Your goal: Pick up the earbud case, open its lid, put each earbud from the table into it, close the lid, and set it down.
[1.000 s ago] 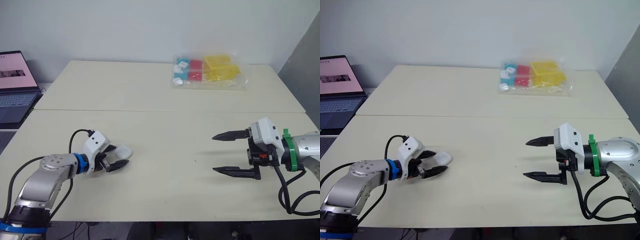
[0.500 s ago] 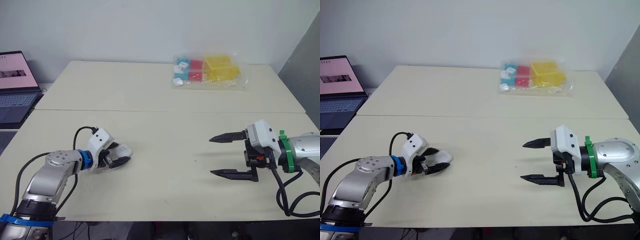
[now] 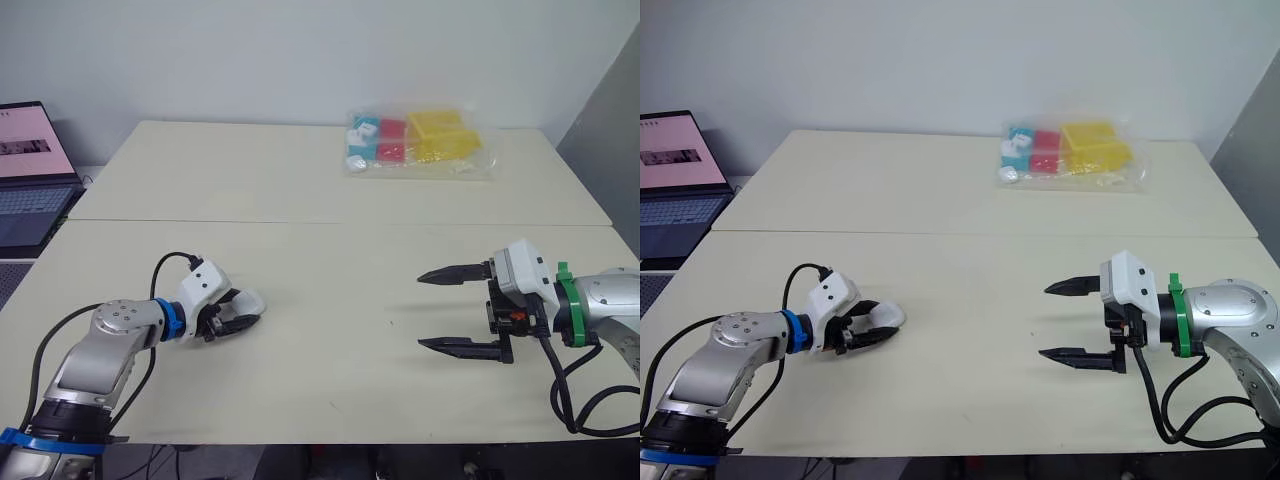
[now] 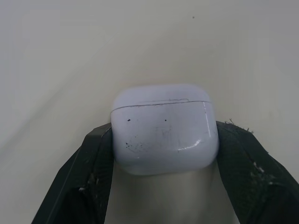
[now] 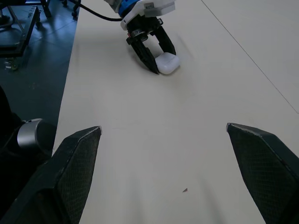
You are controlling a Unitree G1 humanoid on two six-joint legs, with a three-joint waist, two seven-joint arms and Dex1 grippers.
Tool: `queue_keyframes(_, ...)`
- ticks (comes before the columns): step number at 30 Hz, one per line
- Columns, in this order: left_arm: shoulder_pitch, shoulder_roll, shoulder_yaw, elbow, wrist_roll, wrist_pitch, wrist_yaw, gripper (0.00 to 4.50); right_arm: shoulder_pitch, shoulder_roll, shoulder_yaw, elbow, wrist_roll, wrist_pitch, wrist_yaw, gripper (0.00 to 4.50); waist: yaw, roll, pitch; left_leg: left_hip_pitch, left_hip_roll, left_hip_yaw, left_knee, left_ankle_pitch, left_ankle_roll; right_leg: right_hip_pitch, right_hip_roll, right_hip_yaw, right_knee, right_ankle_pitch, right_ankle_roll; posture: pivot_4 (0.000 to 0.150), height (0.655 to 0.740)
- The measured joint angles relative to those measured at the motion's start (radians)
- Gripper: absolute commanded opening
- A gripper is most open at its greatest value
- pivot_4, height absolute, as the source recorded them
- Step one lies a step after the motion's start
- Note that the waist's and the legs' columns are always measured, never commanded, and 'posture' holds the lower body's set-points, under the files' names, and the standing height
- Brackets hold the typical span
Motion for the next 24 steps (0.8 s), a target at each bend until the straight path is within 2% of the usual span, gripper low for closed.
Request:
queue_keyframes(6, -0.042, -0.09, -0.106, -0.073, -0.003, -0.166, -0.085, 2.78, 0.027, 0.004, -0.06, -0.003, 0.075, 0.093, -0.069, 4.5, 0.011, -0.001, 0.0, -0.002, 0.0, 0.0, 0.001, 0.0, 0.0, -0.001, 0.0, 0.0, 0.0, 0.001, 0.001, 0.15, 0.74)
queue_keyframes(9, -0.122, -0.179, -0.168, -0.079, 0.046, -0.297, -0.084, 2.78, 0.027, 0.006, -0.077, -0.027, 0.139, 0.233, -0.199, 4.5, 0.018, -0.001, 0.0, -0.001, -0.001, 0.0, 0.001, 0.0, 0.0, 0.0, 0.001, 0.0, 0.001, 0.001, 0.001, 0.15, 0.74)
queue_keyframes(12, -0.175, -0.25, -0.22, -0.064, 0.095, -0.431, -0.066, 2.78, 0.014, 0.06, -0.077, -0.053, 0.268, 0.403, -0.379, 4.5, 0.016, -0.001, 0.0, -0.002, 0.0, 0.0, 0.001, 0.0, 0.0, -0.001, 0.002, 0.001, 0.001, 0.001, 0.001, 0.15, 0.74)
queue_keyframes(17, -0.216, -0.276, -0.226, -0.007, 0.145, -0.579, -0.052, 2.78, -0.04, 0.178, -0.073, -0.052, 0.474, 0.554, -0.646, 4.5, 0.007, -0.001, 0.0, -0.002, -0.001, 0.0, 0.001, 0.0, 0.0, -0.001, 0.005, 0.0, 0.001, 0.001, 0.001, 0.15, 0.74)
queue_keyframes(24, -0.243, -0.296, -0.228, 0.041, 0.161, -0.671, -0.037, 2.78, -0.09, 0.282, -0.016, 0.055, 0.754, 0.605, -0.945, 4.5, -0.001, -0.001, 0.0, -0.003, -0.001, 0.0, 0.001, 0.0, 0.0, -0.001, 0.004, 0.001, 0.0, 0.002, 0.003, 0.15, 0.74)
